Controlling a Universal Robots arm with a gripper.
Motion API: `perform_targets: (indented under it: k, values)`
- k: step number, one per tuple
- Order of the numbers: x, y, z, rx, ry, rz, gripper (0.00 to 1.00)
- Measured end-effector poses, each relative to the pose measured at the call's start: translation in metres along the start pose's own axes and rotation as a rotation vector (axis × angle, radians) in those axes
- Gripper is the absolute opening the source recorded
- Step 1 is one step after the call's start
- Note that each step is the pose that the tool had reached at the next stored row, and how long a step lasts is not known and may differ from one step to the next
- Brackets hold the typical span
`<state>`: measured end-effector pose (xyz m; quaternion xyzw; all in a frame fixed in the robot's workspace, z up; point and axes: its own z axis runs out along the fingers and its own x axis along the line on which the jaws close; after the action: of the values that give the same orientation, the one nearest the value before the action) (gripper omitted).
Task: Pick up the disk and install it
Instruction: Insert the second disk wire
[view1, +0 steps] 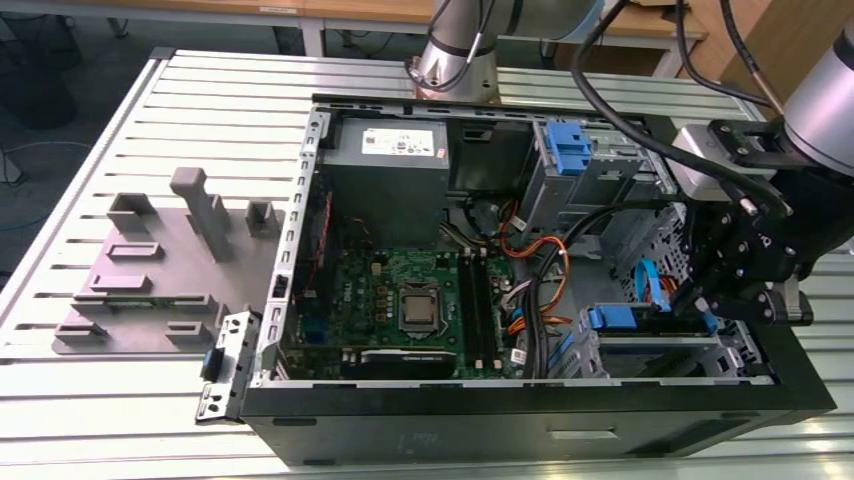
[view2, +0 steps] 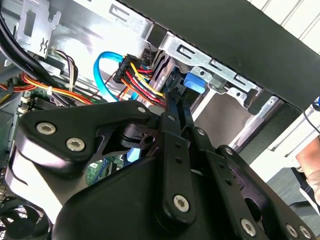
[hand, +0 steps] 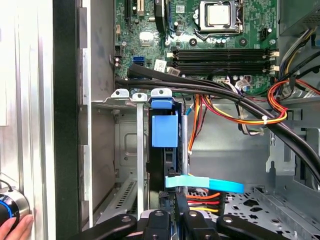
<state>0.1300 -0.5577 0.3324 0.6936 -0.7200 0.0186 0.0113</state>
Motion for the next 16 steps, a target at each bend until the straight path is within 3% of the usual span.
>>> perform_targets:
  k: [16]
  values:
    - [-0.0001,0.0000,0.0028,0.0000,0.0001,0.000,0.16]
